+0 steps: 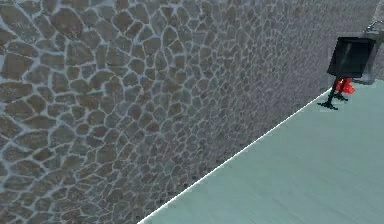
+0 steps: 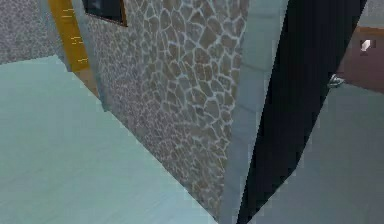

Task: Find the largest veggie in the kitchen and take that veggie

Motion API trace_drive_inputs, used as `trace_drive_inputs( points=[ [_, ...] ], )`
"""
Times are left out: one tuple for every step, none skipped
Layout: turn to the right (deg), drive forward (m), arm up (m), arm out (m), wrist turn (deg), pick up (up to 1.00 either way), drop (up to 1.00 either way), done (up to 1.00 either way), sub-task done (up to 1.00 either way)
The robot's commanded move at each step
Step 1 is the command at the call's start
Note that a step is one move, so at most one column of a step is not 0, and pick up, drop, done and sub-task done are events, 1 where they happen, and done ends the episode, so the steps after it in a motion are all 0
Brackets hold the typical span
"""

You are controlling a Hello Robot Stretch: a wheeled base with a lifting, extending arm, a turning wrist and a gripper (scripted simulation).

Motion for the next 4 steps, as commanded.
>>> trace_drive_inputs(
  points=[
    [45.0,0.0,0.0,0.0,0.0,0.0,0.0,0.0,0.0],
    [0.0,0.15,0.0,0.0,0.0,0.0,0.0,0.0,0.0],
    [3.0,0.0,0.0,0.0,0.0,0.0,0.0,0.0,0.0],
    [0.0,1.0,0.0,0.0,0.0,0.0,0.0,0.0,0.0]
  ],
)
